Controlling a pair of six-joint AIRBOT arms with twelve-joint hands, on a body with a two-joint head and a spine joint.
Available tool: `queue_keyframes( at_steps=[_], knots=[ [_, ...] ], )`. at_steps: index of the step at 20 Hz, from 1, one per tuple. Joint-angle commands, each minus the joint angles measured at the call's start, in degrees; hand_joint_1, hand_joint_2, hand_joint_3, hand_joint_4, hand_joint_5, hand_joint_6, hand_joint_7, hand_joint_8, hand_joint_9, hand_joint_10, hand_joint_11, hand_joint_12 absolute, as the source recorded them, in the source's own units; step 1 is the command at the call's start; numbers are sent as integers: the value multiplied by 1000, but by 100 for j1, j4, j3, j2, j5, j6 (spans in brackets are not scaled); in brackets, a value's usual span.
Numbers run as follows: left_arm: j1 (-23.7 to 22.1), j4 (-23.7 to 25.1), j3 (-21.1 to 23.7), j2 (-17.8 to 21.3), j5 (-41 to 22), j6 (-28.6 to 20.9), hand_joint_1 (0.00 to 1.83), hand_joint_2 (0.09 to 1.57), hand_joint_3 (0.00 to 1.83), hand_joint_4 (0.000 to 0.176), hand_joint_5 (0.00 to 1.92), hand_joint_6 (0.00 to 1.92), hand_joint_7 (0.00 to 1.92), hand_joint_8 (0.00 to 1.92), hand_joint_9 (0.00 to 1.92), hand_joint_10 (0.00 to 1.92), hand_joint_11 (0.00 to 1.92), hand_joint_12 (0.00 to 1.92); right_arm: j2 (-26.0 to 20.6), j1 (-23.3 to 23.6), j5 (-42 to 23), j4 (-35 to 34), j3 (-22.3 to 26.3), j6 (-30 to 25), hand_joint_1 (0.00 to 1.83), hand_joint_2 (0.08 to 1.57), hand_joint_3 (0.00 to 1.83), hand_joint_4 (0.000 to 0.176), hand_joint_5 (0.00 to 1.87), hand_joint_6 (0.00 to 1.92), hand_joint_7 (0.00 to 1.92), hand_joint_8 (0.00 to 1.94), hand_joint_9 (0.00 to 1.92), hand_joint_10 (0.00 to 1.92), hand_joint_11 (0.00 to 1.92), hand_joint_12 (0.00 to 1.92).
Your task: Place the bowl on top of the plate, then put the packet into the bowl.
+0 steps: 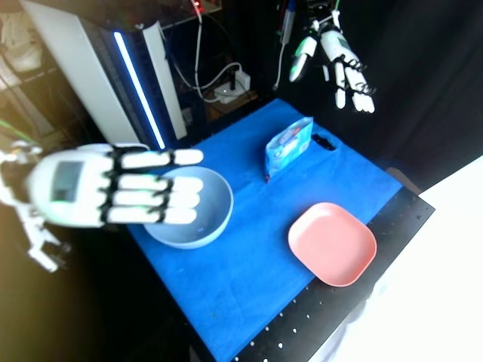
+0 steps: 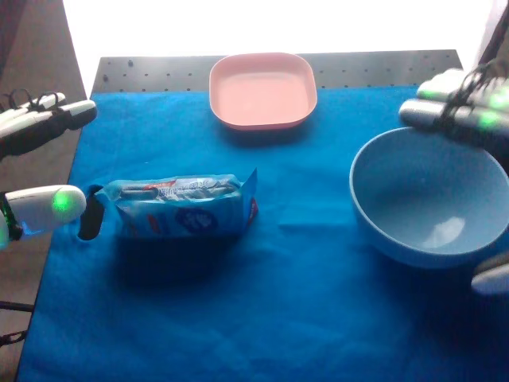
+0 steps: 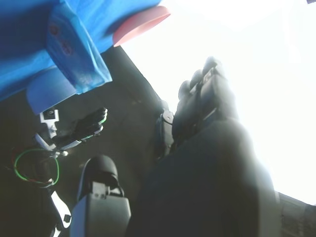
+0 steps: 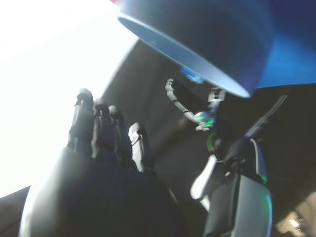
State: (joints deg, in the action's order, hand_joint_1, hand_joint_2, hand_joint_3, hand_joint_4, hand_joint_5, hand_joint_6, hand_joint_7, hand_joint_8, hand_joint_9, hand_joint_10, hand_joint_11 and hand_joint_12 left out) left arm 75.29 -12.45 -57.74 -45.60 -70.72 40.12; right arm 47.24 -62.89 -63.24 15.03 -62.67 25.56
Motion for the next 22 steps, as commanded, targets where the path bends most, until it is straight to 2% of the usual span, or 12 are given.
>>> queue_keyframes(
  at_steps=[1, 3, 5, 7, 8, 9, 16, 17, 18, 19, 20, 22],
  knots=[
    [-61, -78, -25, -36, -692, -51, 178, 1079, 0, 176, 115, 0, 21, 0, 4, 1, 0, 0, -16, 121, -337, -40, 10, -75, 552, 835, 13, 176, 5, 1, 0, 0, 0, 0, 3, 1],
    [-65, -68, -26, -42, -692, -56, 209, 1072, 0, 176, 123, 3, 30, 3, 11, 3, 0, 0, -2, 204, 3, 279, 8, -228, 496, 950, 9, 133, 20, 2, 0, 0, 19, 3, 91, 42],
    [-70, -64, -25, -53, -695, -65, 213, 1074, 0, 176, 115, 0, 25, 1, 4, 0, 0, 0, 28, 218, 244, 503, 6, -315, 491, 977, 13, 120, 25, 2, 0, 0, 22, 2, 82, 39],
    [-72, -59, -28, -71, -693, -81, 218, 1085, 3, 176, 114, 0, 28, 1, 4, 0, 0, 0, 41, 230, 366, 577, -5, -315, 602, 1029, 4, 58, 180, 11, 130, 11, 153, 15, 122, 65],
    [-76, -53, -29, -71, -693, -87, 218, 1085, 3, 176, 114, 0, 28, 1, 4, 0, 0, 0, 45, 245, 433, 597, -13, -315, 602, 1029, 4, 58, 180, 11, 130, 11, 153, 15, 122, 65],
    [-81, -49, -30, -74, -696, -93, 188, 1103, 9, 171, 112, 3, 32, 4, 13, 4, 0, 0, 57, 270, 532, 634, -35, -316, 921, 1033, 1, 7, 391, 13, 236, 6, 225, 8, 172, 117],
    [-107, -32, -52, -99, -717, -121, 192, 1129, 10, 166, 129, 3, 38, 4, 12, 4, 0, 0, 452, 686, 1203, 1303, -469, -907, 1527, 1086, 4, 0, 786, 17, 455, 9, 440, 4, 194, 469],
    [-109, -30, -60, -110, -717, -136, 173, 1151, 14, 158, 150, 9, 55, 8, 19, 5, 0, 0, 497, 735, 1267, 1355, -501, -907, 1238, 1100, 92, 0, 911, 845, 687, 4, 541, 0, 142, 823],
    [-110, -30, -78, -126, -725, -176, 170, 1159, 15, 157, 150, 7, 52, 5, 14, 2, 0, 0, 550, 768, 1326, 1397, -535, -907, 1176, 1138, 30, 0, 907, 1031, 794, 16, 594, 10, 164, 900],
    [-110, -30, -85, -132, -728, -197, 153, 1170, 16, 148, 150, 5, 53, 4, 16, 3, 0, 0, 578, 777, 1340, 1409, -550, -907, 1168, 1134, 8, 0, 940, 1019, 935, 20, 663, 13, 196, 961],
    [-110, -30, -85, -134, -732, -199, 145, 1178, 15, 149, 148, 4, 56, 4, 20, 4, 6, 3, 609, 784, 1342, 1412, -564, -907, 1226, 1128, 36, 0, 959, 1160, 893, 731, 718, 4, 229, 998],
    [-110, -30, -84, -140, -732, -200, 168, 1167, 5, 159, 169, 9, 83, 11, 46, 11, 17, 8, 640, 811, 1343, 1415, -578, -907, 1251, 1119, 0, 0, 1018, 1117, 967, 758, 777, 11, 238, 1077]
  ],
)
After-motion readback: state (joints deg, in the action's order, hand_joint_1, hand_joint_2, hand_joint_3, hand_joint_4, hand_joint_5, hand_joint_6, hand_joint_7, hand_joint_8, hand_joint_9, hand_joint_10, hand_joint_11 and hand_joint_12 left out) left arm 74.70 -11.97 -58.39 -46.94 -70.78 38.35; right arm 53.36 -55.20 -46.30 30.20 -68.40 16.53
